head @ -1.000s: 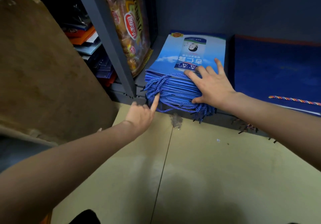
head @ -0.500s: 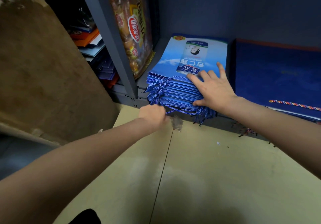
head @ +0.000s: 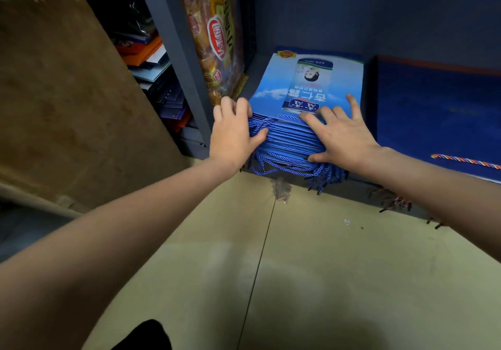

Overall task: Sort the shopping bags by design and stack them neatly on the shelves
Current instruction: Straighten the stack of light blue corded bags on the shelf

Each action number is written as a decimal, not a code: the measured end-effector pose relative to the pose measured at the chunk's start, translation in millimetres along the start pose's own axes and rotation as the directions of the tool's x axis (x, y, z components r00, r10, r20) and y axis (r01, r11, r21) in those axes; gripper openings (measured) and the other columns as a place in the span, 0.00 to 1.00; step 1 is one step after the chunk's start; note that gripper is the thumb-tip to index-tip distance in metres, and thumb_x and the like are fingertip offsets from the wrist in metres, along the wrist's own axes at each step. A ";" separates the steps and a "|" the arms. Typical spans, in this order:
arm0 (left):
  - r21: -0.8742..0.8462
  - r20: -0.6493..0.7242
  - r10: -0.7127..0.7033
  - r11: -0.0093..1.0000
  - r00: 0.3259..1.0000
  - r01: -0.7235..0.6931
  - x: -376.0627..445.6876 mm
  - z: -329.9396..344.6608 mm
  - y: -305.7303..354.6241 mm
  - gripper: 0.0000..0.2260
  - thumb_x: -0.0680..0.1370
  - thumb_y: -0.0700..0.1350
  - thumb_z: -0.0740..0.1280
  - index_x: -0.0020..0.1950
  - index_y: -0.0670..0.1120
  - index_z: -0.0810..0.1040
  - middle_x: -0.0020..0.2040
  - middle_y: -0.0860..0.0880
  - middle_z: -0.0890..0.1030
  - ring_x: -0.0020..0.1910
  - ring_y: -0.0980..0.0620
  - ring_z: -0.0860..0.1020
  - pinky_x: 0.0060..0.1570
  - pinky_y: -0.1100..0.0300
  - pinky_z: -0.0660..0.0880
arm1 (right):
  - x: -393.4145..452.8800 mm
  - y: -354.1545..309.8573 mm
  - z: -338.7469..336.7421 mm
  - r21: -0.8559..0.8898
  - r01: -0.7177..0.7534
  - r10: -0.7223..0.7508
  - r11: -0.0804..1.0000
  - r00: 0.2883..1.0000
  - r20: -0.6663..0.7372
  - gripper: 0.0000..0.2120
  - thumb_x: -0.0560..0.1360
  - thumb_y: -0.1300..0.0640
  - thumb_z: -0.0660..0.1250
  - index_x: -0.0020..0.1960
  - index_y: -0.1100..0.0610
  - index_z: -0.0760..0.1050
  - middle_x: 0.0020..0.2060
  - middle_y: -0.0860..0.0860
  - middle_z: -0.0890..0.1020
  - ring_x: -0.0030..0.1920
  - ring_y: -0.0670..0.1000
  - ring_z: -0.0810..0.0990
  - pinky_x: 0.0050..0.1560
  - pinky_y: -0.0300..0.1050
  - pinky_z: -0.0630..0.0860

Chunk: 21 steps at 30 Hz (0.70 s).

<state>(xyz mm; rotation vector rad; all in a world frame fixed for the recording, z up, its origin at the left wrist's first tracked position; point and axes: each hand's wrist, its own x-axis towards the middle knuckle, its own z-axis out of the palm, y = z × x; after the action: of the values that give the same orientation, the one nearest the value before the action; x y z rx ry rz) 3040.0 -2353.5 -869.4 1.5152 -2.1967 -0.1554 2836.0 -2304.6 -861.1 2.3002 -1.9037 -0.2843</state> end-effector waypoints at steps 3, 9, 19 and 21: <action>0.084 -0.056 0.055 0.995 0.997 -0.050 -4.8 4.6 -4.1 0.15 0.75 0.49 0.69 0.53 0.40 0.71 0.54 0.41 0.69 0.53 0.43 0.68 0.47 0.56 0.67 | -0.2 -0.6 -0.9 -0.005 -0.002 0.002 1.000 1.000 -0.007 0.42 0.69 0.37 0.68 0.74 0.51 0.53 0.64 0.56 0.68 0.64 0.59 0.68 0.71 0.64 0.41; 0.066 0.054 0.143 0.987 0.988 -0.146 1.0 -15.1 -26.8 0.08 0.76 0.39 0.65 0.54 0.40 0.73 0.54 0.42 0.72 0.45 0.40 0.75 0.39 0.51 0.69 | 0.3 0.8 -4.0 -0.028 -0.003 0.003 1.000 1.000 -0.025 0.42 0.68 0.37 0.69 0.73 0.51 0.53 0.64 0.57 0.68 0.64 0.59 0.67 0.71 0.65 0.40; -0.424 0.133 -0.249 0.861 0.959 0.282 -35.4 16.1 -8.5 0.25 0.70 0.50 0.74 0.60 0.43 0.67 0.57 0.49 0.69 0.58 0.49 0.71 0.59 0.56 0.69 | -1.3 -2.6 -0.1 -0.051 -0.002 -0.001 0.999 0.998 -0.060 0.42 0.68 0.40 0.70 0.73 0.53 0.54 0.65 0.58 0.67 0.64 0.61 0.67 0.71 0.66 0.41; -0.478 0.141 -0.398 0.774 0.906 0.415 -27.0 25.2 5.3 0.24 0.70 0.47 0.75 0.54 0.46 0.62 0.57 0.47 0.70 0.56 0.47 0.73 0.54 0.55 0.70 | -2.5 -5.1 1.6 -0.068 -0.004 -0.002 0.998 0.996 -0.088 0.43 0.68 0.41 0.72 0.74 0.54 0.55 0.67 0.59 0.65 0.64 0.61 0.66 0.71 0.66 0.41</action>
<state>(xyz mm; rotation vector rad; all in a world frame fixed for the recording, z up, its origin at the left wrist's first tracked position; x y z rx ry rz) 3032.3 -2331.1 -898.2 1.6461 -1.6247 -0.8292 2840.1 -2301.3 -863.6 2.2303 -1.8246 -0.2397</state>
